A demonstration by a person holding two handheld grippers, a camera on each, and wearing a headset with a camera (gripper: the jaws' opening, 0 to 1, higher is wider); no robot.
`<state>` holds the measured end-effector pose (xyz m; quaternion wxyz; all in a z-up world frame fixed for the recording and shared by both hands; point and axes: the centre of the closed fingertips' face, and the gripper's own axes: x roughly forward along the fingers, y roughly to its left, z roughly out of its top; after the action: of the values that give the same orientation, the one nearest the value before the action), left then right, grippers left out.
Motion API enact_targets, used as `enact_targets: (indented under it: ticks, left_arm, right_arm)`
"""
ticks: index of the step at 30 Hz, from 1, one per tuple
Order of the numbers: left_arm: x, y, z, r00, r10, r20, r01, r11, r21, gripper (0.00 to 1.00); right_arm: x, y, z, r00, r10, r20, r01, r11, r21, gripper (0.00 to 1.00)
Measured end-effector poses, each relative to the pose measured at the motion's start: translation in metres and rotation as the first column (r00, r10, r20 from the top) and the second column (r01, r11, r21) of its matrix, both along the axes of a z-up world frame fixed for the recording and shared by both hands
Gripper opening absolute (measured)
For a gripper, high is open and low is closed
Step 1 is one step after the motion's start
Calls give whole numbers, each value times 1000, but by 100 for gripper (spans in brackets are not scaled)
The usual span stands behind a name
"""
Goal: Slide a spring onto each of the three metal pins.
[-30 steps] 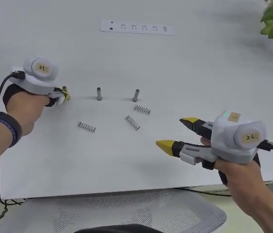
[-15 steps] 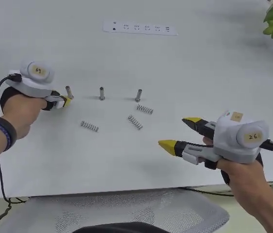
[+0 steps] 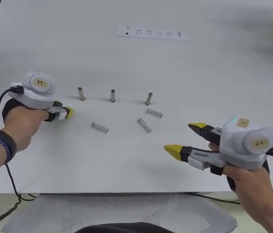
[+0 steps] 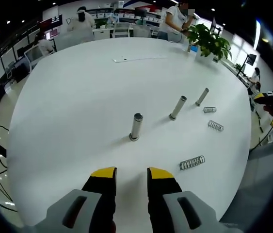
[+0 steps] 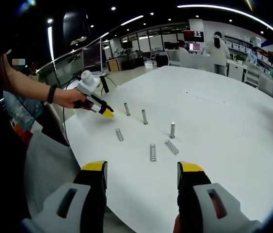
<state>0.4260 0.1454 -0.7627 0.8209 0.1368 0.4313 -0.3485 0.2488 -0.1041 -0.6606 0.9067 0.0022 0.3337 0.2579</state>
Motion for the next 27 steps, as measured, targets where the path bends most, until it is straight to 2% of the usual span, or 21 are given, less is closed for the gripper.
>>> enact_targets:
  ticks: [5, 10, 19, 27]
  left_arm:
    - [-11, 4, 5, 1000, 24, -9, -24, 999, -24, 19]
    - [-22, 8, 8, 1000, 28, -1, -28, 999, -29, 20]
    - [-34, 18, 20, 999, 48, 18, -47, 997, -61, 23]
    - [-45, 23, 37, 997, 55, 57, -49, 993, -106, 27]
  right_arm:
    - [1, 3, 1, 1000, 7, 4, -7, 1000, 4, 57]
    - [0, 6, -1, 1000, 17, 0, -17, 1000, 6, 57]
    - [1, 9, -1, 999, 34, 4, -34, 999, 1, 57]
    - [1, 9, -3, 999, 43, 5, -43, 999, -4, 58]
